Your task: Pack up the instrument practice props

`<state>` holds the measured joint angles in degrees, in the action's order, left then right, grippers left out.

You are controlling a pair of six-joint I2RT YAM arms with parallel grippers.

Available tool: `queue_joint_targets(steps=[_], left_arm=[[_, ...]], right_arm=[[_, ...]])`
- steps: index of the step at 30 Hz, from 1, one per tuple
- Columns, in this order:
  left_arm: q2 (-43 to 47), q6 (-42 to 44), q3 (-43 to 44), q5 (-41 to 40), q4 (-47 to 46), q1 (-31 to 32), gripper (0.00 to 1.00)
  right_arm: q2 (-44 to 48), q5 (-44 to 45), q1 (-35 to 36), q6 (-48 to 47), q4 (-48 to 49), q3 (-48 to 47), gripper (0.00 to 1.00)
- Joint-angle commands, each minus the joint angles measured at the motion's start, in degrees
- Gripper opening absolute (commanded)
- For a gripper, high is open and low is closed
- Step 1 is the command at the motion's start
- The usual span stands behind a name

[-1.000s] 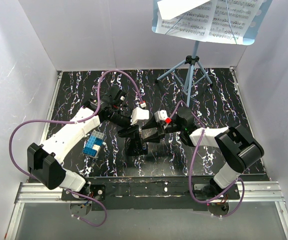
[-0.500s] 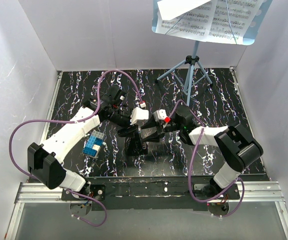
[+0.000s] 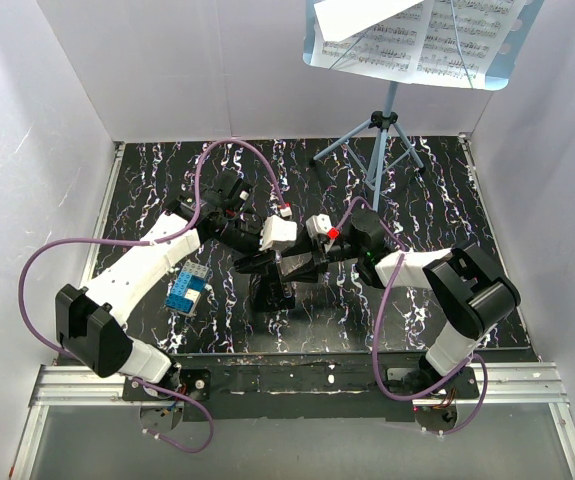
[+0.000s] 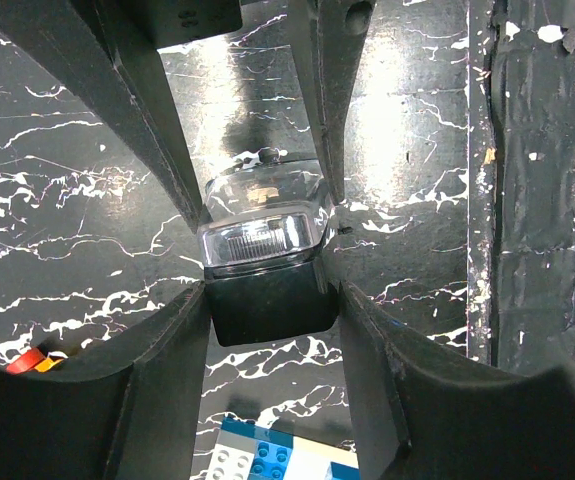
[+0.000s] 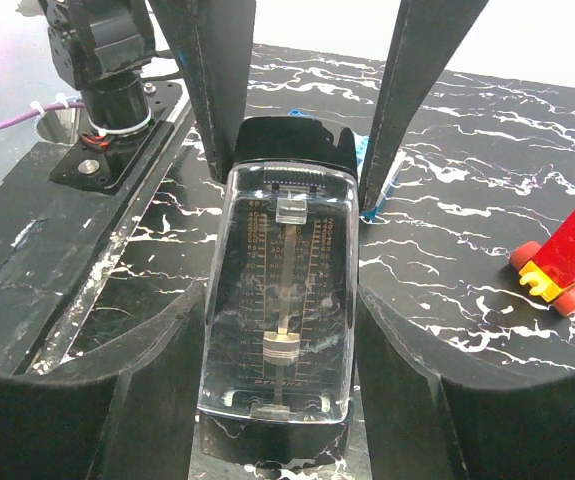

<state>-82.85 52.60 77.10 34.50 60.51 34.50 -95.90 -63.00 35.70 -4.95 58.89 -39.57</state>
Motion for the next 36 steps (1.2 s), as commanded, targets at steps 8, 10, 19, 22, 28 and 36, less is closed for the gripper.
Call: queue_joint_targets(steps=[8, 10, 19, 22, 28, 36], left_arm=[[-1.09, 4.8, -0.46, 3.73, 3.47, 1.09, 0.0], [-1.09, 4.62, -0.55, 3.73, 3.3, 1.01, 0.0], [-0.74, 5.15, -0.81, 3.91, 2.68, 1.01, 0.0], [-0.47, 5.85, -0.81, 3.99, 2.6, 1.01, 0.0], [-2.13, 3.92, -0.03, 5.93, -1.36, 1.36, 0.0], [-1.88, 3.74, -1.07, 6.37, -4.7, 1.45, 0.0]], right_arm=[[-1.4, 1.31, 0.15, -4.63, 0.25, -0.59, 0.01], [0.09, 1.22, 0.5, -7.78, -0.62, -0.51, 0.01], [-3.5, 2.09, 0.16, -7.0, -5.62, -2.09, 0.01], [-4.65, 2.09, 0.42, -7.96, -8.34, -2.0, 0.01], [-3.95, -1.24, 3.49, -20.52, -25.37, -4.63, 0.01], [-4.56, 7.79, 3.94, -13.09, -29.82, -7.8, 0.01]])
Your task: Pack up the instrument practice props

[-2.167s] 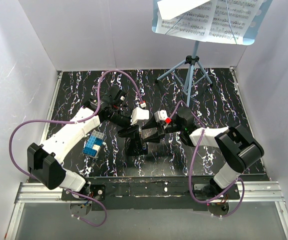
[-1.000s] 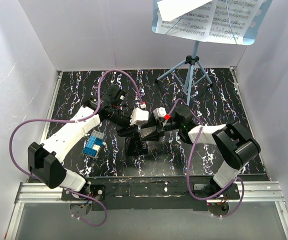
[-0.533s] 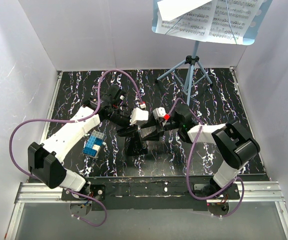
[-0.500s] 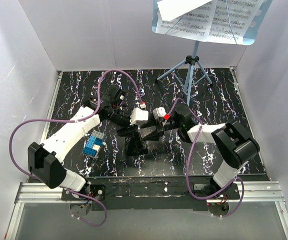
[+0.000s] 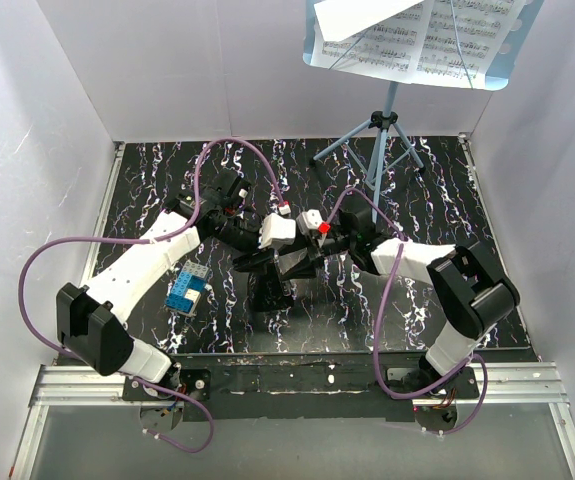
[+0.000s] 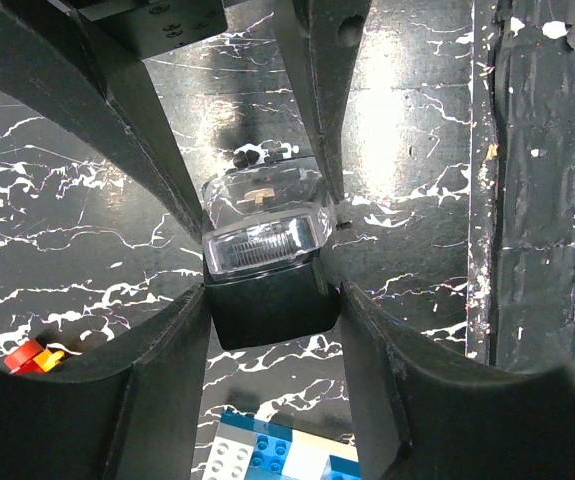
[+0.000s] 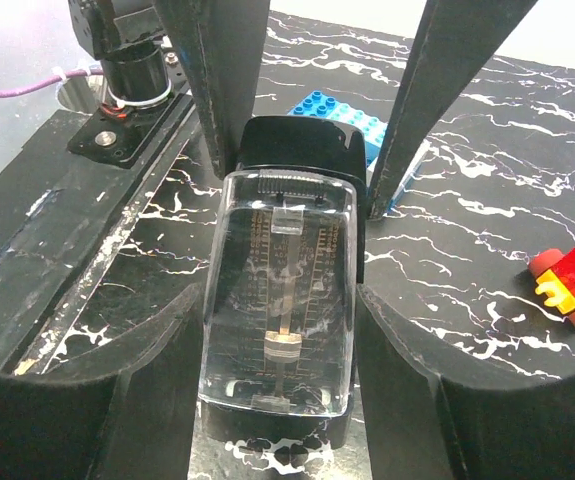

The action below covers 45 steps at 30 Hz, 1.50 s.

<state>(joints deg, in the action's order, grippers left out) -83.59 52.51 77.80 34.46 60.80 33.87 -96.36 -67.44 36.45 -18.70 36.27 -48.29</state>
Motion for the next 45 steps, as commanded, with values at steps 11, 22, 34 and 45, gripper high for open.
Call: queue_joint_targets(steps=[11, 22, 34, 45], left_arm=[[1.24, -2.06, -3.7, 4.39, -12.53, 1.99, 0.0], [4.49, 5.93, -8.98, 4.13, -12.37, 1.99, 0.0], [5.81, 5.85, -11.18, 3.16, -10.52, 1.82, 0.0], [6.07, 2.77, -11.18, 0.79, -10.08, 1.82, 0.0]], right_arm=[[0.2, 27.69, 6.7, 4.02, -24.83, -3.56, 0.01], [6.7, 12.16, 4.69, -3.02, -22.47, 0.04, 0.01], [8.82, 6.36, 1.79, 11.23, -3.66, 2.77, 0.01], [8.12, 10.92, 1.08, 11.48, 12.3, 12.33, 0.01]])
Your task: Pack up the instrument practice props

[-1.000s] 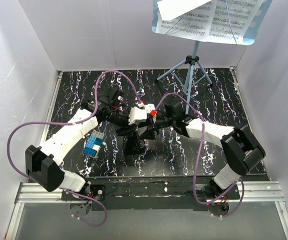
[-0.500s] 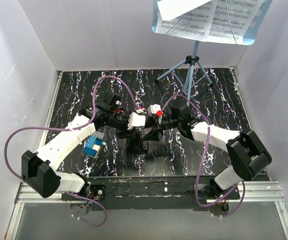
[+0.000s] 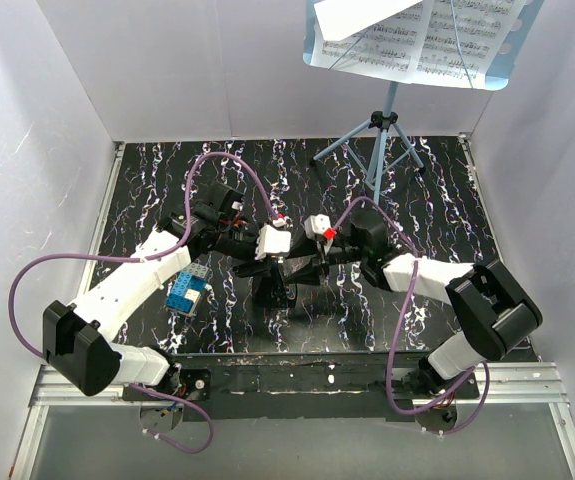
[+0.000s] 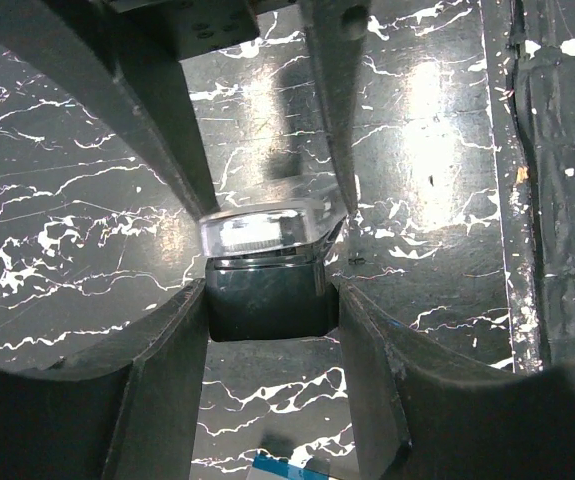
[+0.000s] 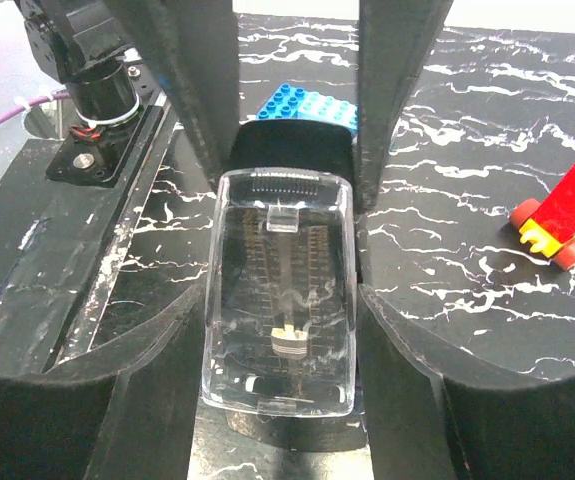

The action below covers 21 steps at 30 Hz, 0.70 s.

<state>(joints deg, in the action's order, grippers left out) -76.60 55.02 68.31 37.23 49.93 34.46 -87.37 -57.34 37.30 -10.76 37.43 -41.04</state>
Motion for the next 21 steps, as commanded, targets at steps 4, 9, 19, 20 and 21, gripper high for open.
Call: queue_joint_targets(steps=[4, 9, 19, 20, 21], left_arm=[[-0.31, 0.61, -2.48, -2.6, 1.31, 1.31, 0.0], [-1.18, 0.44, -1.34, -2.87, 2.45, 1.31, 0.0], [-2.68, 0.17, -0.29, -2.78, 4.29, 1.31, 0.0], [-2.77, 0.17, -0.11, -2.87, 4.47, 1.31, 0.0], [-2.68, 0.26, -0.11, -2.96, 4.65, 1.23, 0.0]], right_arm=[[-2.88, 1.88, -0.12, 8.81, 20.38, 7.11, 0.01], [-3.69, 1.88, -1.26, 18.06, 30.6, 7.38, 0.01], [-4.3, 1.45, -1.35, 14.29, 36.84, 10.36, 0.01], [-3.69, 0.83, -1.35, 13.67, 37.1, 10.54, 0.01], [-2.72, 0.48, -1.35, 13.14, 36.93, 10.45, 0.01]])
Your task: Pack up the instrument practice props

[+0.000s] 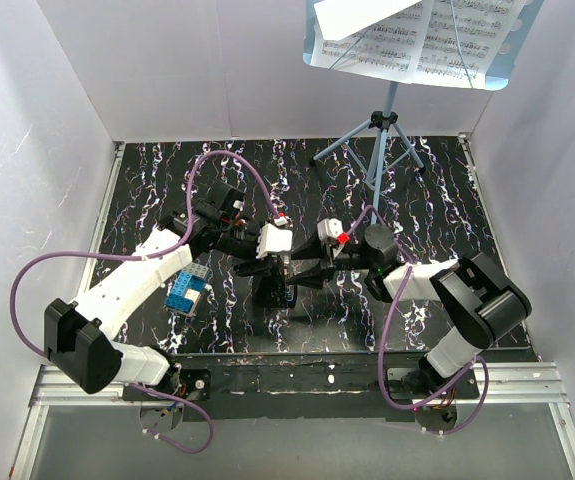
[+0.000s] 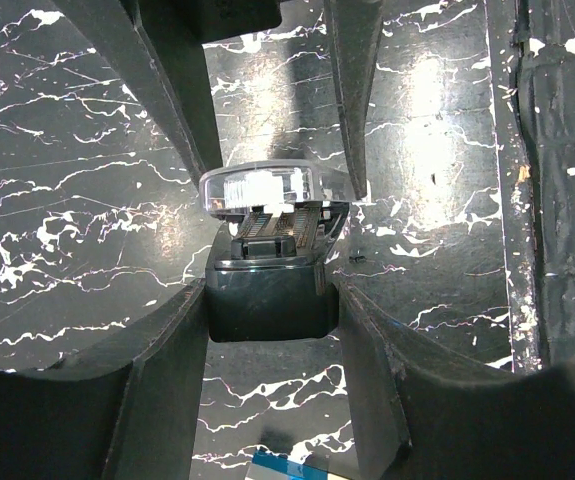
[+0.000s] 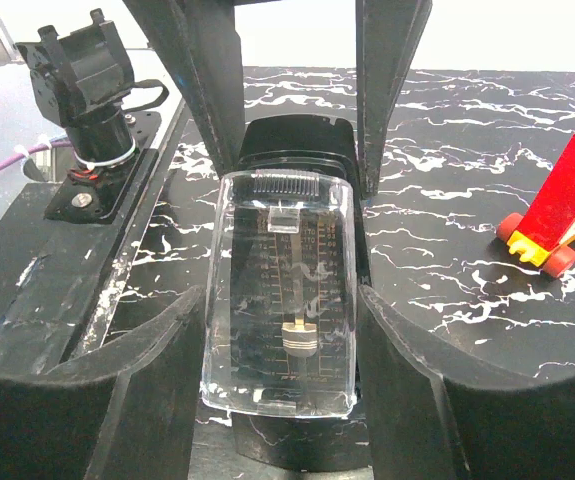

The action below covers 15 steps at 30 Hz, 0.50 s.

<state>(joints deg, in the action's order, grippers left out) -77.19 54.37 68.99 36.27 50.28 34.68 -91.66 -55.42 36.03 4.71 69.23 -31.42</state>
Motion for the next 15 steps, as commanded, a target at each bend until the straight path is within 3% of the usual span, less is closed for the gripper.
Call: queue_joint_targets(steps=[1, 15], left_arm=[[-2.0, 1.0, -0.88, -1.99, 4.3, 1.01, 0.0], [-2.18, 1.18, -1.05, -1.73, 4.03, 0.92, 0.0]], right_arm=[[2.79, -1.53, -0.08, -2.6, 4.51, 0.66, 0.01], [2.36, -1.1, -0.79, -8.92, 0.38, -0.4, 0.01]])
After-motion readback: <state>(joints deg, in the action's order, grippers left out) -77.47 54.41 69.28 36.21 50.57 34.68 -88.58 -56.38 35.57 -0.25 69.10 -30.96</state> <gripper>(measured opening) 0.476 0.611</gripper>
